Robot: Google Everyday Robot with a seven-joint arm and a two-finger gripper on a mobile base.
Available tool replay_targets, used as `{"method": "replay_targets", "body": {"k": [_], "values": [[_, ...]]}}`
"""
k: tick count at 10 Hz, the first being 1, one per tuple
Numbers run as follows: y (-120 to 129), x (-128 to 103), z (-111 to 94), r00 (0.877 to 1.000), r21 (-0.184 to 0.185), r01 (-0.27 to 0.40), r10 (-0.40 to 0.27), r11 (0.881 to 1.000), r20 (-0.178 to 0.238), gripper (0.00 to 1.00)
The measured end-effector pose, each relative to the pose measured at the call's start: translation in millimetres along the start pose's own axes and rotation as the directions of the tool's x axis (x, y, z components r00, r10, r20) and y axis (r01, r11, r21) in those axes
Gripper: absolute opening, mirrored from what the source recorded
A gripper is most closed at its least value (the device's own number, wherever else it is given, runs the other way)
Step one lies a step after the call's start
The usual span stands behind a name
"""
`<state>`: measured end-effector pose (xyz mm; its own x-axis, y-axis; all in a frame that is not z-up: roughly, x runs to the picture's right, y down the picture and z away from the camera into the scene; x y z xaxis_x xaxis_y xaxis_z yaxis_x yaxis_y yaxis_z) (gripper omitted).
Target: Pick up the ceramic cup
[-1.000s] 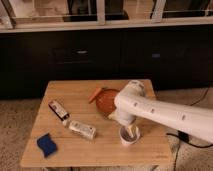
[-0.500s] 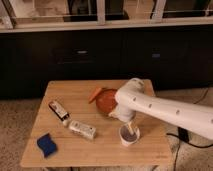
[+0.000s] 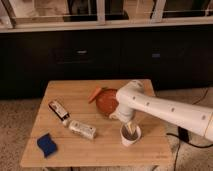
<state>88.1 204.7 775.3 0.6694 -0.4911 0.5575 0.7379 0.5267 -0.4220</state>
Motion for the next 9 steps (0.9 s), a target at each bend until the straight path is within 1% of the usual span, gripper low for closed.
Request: {"method": "replay_targets", "body": {"k": [1, 2, 4, 5, 7, 8, 9], "values": [[-3.4, 2.0, -6.0, 1.0, 0.01, 0.008, -0.008, 1.0, -0.005, 0.68], [-7.0, 3.2, -16.1, 1.0, 0.019, 0.014, -0.014, 1.0, -0.006, 0.56], [-7.8, 3.2, -23.1, 1.0, 0.02, 0.025, -0.025, 0.999, -0.003, 0.38], [-11.1, 4.8, -27.7, 1.0, 0.027, 0.03, -0.03, 0.999, -0.004, 0.24], [-18.2, 4.4, -40.8, 0.999, 0.032, 0.039, -0.039, 0.999, -0.01, 0.07], [-19.1, 4.1, -49.1, 0.999, 0.029, 0.042, -0.041, 0.999, -0.016, 0.02], [-18.6, 5.0, -53.0, 0.999, 0.031, 0.042, -0.042, 0.999, -0.014, 0.02]]}}
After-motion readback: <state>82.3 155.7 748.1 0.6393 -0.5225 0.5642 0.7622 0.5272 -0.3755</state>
